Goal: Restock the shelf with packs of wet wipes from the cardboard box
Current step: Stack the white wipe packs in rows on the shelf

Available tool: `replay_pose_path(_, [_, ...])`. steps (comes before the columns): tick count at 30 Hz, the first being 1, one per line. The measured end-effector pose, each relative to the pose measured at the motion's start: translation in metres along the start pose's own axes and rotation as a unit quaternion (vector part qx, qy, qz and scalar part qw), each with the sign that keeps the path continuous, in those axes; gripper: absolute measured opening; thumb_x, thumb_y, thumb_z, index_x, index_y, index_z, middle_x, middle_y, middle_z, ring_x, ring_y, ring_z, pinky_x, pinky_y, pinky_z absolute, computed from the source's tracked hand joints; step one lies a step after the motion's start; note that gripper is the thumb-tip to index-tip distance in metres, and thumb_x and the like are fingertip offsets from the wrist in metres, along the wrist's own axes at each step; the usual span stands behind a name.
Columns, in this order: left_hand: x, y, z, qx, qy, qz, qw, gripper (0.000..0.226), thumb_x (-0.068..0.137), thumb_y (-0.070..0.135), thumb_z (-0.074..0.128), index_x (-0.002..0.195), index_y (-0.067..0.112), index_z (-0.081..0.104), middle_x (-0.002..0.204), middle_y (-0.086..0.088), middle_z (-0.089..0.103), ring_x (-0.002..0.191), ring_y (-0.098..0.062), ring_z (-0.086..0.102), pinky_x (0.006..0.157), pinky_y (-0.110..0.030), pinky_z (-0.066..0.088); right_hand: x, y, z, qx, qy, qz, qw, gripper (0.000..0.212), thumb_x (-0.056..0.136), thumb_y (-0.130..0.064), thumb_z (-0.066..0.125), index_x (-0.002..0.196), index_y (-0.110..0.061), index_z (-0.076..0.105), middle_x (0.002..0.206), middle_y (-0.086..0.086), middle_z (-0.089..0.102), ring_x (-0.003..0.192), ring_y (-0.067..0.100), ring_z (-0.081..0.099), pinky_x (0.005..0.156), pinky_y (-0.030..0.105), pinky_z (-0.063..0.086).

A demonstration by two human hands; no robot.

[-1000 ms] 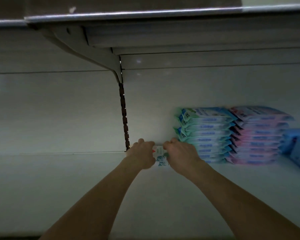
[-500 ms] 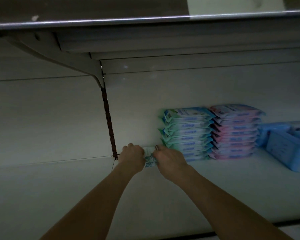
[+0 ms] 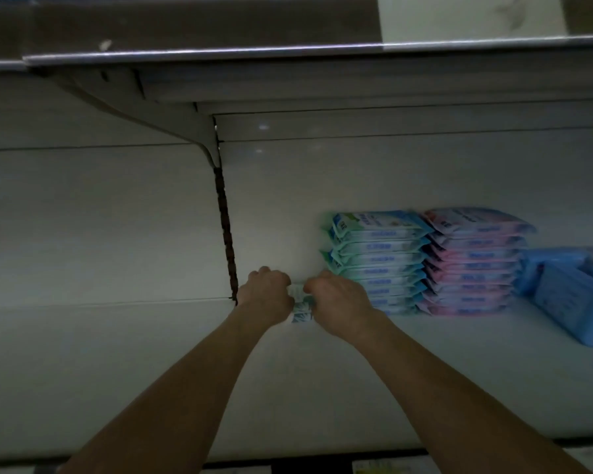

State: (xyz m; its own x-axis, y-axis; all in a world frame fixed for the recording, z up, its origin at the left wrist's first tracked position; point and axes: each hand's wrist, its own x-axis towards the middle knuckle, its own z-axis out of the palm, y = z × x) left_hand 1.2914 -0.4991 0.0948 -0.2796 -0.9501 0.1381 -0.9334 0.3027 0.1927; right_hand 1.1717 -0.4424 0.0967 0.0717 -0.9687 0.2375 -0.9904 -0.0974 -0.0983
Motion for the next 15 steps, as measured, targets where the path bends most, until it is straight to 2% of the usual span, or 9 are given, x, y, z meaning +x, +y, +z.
replay_pose_path(3, [-0.01, -0.002, -0.012, -0.056, 0.013, -0.041, 0.998, 0.032, 0.092, 0.03, 0.058, 0.121, 0.016, 0.061, 0.125, -0.009, 0.053, 0.117, -0.027, 0.052, 0.095, -0.037, 0.048, -0.003, -0.004, -0.013, 0.045, -0.007, 0.01, 0.999, 0.032, 0.096, -0.014, 0.05, 0.128, -0.013, 0.056, 0.126, 0.011, 0.052, 0.112, 0.027, 0.055, 0.088, 0.032, 0.045])
replay_pose_path(6, [-0.028, -0.001, -0.024, -0.139, 0.042, -0.093, 0.985, 0.041, 0.092, 0.029, 0.061, 0.13, 0.016, 0.057, 0.133, -0.01, 0.053, 0.121, -0.026, 0.053, 0.1, -0.036, 0.045, -0.01, -0.013, -0.025, 0.111, 0.002, 0.009, 0.994, 0.034, 0.095, -0.015, 0.051, 0.128, -0.017, 0.058, 0.127, 0.007, 0.055, 0.113, 0.024, 0.055, 0.087, 0.029, 0.043])
replay_pose_path(10, [-0.066, 0.0, -0.026, -0.236, 0.104, -0.176, 0.95, 0.043, 0.091, 0.023, 0.059, 0.134, 0.015, 0.054, 0.134, -0.008, 0.056, 0.12, -0.023, 0.055, 0.1, -0.031, 0.045, -0.026, -0.032, -0.032, 0.209, 0.005, -0.025, 0.978, 0.035, 0.092, -0.014, 0.052, 0.126, -0.02, 0.06, 0.128, 0.002, 0.059, 0.113, 0.02, 0.057, 0.09, 0.027, 0.044])
replay_pose_path(15, [-0.13, -0.004, -0.019, -0.273, 0.155, -0.297, 0.902, 0.048, 0.091, 0.024, 0.06, 0.137, 0.013, 0.05, 0.132, -0.01, 0.058, 0.12, -0.023, 0.056, 0.097, -0.029, 0.042, -0.063, -0.054, -0.037, 0.288, -0.04, -0.075, 0.954, 0.033, 0.092, -0.017, 0.055, 0.124, -0.022, 0.061, 0.127, -0.001, 0.059, 0.113, 0.017, 0.056, 0.094, 0.028, 0.043])
